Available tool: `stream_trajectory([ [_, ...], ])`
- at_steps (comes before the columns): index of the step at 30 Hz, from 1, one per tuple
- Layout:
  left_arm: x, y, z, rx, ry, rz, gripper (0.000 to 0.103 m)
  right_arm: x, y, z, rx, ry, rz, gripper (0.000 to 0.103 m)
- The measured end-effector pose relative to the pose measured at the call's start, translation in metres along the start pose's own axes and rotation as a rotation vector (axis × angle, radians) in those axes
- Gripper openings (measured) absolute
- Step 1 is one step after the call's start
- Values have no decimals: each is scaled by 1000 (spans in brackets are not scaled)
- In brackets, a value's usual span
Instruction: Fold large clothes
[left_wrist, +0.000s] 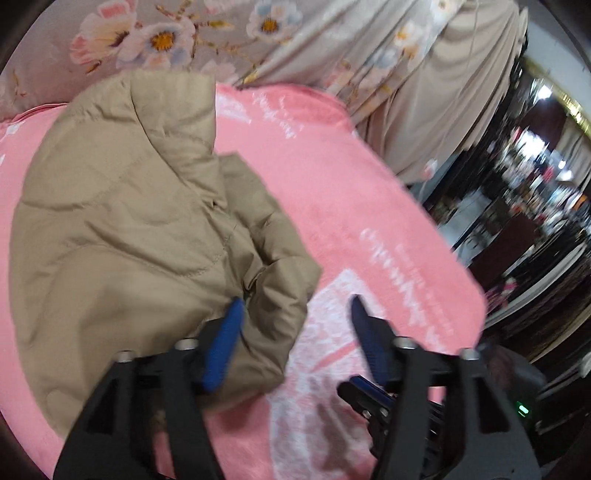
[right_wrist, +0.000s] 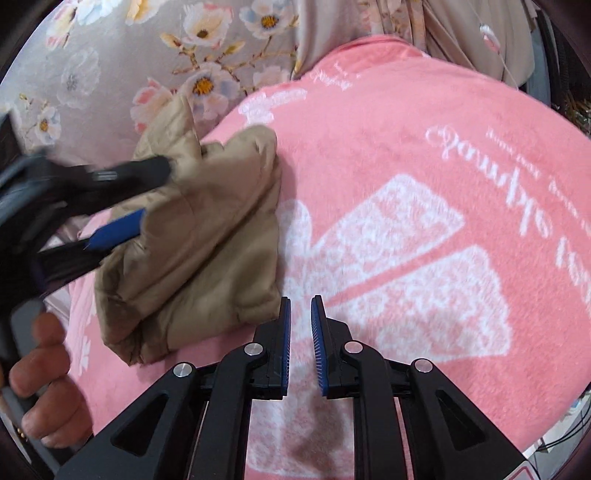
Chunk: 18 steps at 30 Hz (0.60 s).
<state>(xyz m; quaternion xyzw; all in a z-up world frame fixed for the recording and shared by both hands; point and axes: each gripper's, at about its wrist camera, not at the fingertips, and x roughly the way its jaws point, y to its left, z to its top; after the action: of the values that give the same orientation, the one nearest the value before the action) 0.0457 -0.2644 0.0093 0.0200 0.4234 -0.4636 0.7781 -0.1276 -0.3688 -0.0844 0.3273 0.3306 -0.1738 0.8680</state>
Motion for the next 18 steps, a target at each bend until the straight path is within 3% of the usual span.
stream_trajectory([
  [2, -38, 2, 4, -21, -86, -23, 77, -8, 5, 10, 3, -36, 8, 20],
  [4, -64, 9, 11, -44, -142, -16, 77, -18, 15, 29, 13, -83, 45, 38],
  [6, -87, 22, 24, -54, -196, 92, 77, -21, 29, 49, 16, -121, 78, 51],
  [9, -103, 54, 48, -66, -250, 339, 77, -15, 65, 87, -19, -143, 144, 60],
  [11, -105, 81, 66, -95, -260, 445, 77, -4, 88, 111, -54, -155, 180, 63],
  [16, -103, 112, 92, -116, -258, 566, 77, 49, 135, 182, -48, -130, 131, 64],
  [18, -102, 118, 94, -117, -253, 585, 77, 79, 144, 198, -23, -62, 138, 66],
])
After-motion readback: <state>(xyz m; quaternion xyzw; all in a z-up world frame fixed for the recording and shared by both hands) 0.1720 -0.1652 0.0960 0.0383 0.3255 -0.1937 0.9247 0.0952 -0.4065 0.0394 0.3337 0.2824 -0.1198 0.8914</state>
